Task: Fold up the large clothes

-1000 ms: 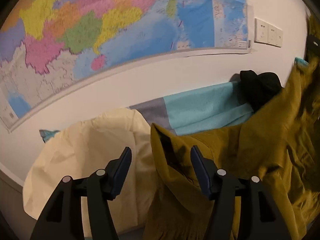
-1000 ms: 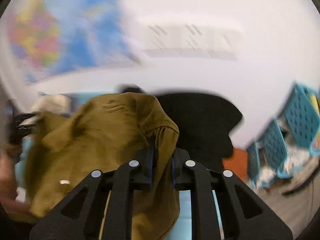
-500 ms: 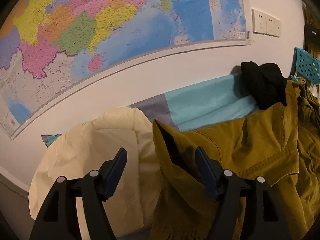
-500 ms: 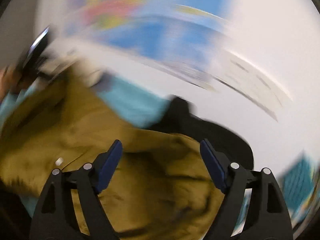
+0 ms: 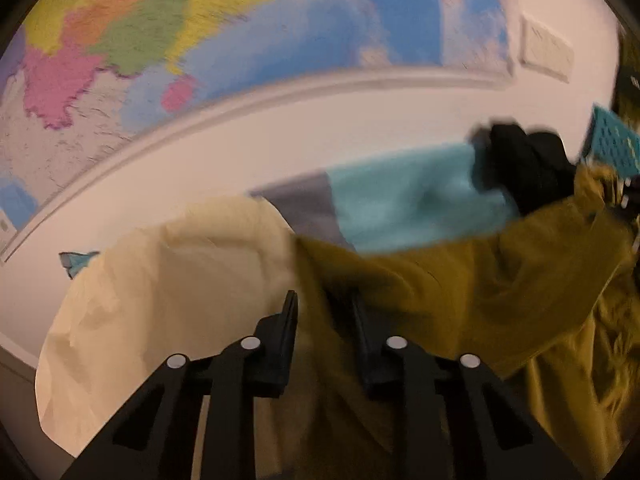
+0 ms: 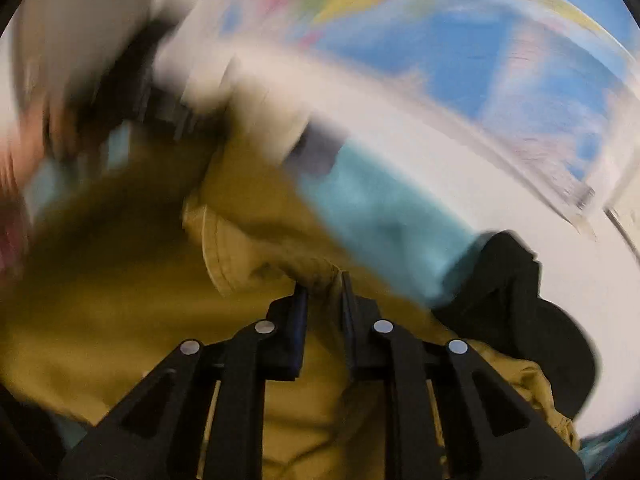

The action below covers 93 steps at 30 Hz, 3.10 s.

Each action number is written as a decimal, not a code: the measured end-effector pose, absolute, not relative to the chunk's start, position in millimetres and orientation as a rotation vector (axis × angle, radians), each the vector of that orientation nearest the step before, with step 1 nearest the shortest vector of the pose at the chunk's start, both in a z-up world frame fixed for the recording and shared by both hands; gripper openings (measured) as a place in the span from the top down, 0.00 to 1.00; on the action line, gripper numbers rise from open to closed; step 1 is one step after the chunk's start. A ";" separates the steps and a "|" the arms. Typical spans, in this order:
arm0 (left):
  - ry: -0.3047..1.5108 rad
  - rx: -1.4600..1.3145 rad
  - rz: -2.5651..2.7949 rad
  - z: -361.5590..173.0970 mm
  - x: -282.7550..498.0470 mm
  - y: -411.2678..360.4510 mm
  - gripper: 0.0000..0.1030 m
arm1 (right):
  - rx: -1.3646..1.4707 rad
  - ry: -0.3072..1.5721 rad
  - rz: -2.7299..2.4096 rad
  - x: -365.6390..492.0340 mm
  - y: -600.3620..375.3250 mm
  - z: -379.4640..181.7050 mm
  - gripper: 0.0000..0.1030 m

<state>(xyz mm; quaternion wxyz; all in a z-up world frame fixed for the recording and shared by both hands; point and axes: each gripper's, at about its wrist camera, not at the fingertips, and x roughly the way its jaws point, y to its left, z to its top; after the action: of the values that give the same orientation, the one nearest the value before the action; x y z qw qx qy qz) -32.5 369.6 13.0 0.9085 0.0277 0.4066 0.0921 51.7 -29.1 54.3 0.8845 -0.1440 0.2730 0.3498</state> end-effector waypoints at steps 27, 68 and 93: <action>0.894 0.067 -0.060 9.9 -139.5 296.7 0.17 | 0.177 0.722 0.638 77.2 -58.1 39.9 0.24; 0.745 -0.068 0.178 15.2 -243.2 348.1 0.30 | -0.117 0.927 0.010 -71.5 -212.6 -57.7 0.40; 0.927 -0.586 -0.312 -85.0 -282.4 272.9 0.07 | 0.490 0.849 0.481 -182.2 -179.3 -87.8 0.15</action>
<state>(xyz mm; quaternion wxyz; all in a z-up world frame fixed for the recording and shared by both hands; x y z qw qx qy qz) -282.4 272.9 -85.0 0.8418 -0.2774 0.4389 -0.1475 -182.2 -179.3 -87.8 0.8548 0.2329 0.4036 0.2286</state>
